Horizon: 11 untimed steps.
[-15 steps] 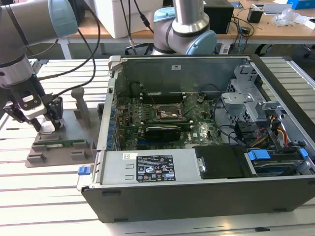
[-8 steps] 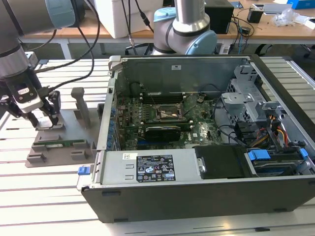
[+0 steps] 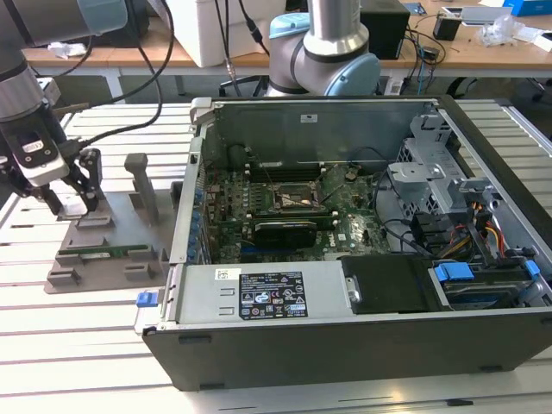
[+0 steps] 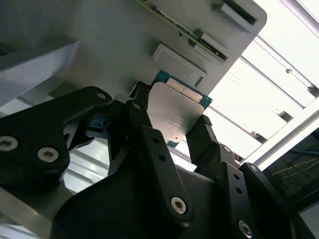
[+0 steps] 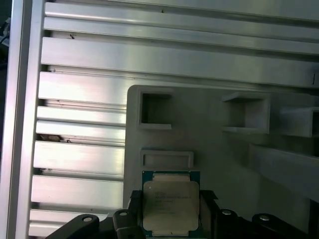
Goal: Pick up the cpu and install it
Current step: 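Pick up the cpu and move it towards the insertion slot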
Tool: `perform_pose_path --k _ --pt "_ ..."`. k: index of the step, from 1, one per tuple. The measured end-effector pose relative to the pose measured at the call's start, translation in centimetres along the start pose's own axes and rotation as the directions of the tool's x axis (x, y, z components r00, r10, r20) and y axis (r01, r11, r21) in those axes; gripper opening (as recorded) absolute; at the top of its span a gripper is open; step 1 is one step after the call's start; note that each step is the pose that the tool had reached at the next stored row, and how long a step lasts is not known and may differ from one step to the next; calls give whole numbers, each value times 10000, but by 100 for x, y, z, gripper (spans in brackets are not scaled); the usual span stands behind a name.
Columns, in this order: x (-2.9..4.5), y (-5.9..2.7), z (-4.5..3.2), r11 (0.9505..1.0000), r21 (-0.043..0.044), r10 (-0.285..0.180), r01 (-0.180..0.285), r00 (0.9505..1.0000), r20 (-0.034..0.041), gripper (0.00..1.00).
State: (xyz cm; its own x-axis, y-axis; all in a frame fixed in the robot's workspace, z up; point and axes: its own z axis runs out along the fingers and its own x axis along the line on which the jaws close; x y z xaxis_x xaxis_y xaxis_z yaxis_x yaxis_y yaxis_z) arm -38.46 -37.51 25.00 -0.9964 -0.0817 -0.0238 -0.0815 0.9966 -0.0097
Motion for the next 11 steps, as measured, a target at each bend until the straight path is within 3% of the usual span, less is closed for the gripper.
perform_pose_path --k 11 --pt "-8 -3 -318 10000 0 0 0 10000 1 55"
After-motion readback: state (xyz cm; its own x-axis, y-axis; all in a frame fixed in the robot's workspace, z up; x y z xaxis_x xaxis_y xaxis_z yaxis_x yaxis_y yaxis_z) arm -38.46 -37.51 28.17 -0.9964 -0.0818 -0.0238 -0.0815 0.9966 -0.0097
